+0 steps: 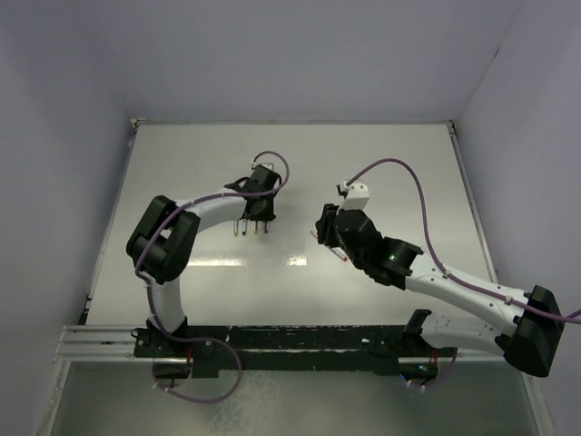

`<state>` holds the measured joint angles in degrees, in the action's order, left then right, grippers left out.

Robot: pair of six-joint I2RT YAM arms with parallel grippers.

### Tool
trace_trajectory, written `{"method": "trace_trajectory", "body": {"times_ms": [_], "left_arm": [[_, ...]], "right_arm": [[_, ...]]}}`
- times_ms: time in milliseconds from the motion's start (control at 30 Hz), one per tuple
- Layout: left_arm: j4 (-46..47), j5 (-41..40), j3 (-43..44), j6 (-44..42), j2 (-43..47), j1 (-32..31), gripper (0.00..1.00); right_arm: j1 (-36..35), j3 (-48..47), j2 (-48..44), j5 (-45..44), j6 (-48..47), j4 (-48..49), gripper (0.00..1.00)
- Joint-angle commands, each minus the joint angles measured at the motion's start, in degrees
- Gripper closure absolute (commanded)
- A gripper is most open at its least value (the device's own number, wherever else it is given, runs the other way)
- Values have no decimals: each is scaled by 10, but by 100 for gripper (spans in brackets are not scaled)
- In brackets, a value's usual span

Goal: Insert the pens into the pen caps

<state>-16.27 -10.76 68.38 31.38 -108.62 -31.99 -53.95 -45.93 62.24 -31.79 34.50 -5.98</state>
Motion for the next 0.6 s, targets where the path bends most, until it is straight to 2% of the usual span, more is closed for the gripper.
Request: {"method": "trace_trajectory", "body": {"times_ms": [0, 300, 400, 567], "left_arm": [[-18, 5, 23, 5, 48, 3, 70], [-13, 39, -3, 10, 126, 2, 64], [-3, 52, -27, 13, 159, 0, 63], [17, 53, -86, 14, 227, -12, 63]], "right_arm": [[1, -6, 4, -2, -3, 12, 54], [12, -48, 98, -19, 1, -93, 53], [40, -49, 134, 8, 0, -110, 54], [92, -34, 159, 90, -39, -74, 55]]}}
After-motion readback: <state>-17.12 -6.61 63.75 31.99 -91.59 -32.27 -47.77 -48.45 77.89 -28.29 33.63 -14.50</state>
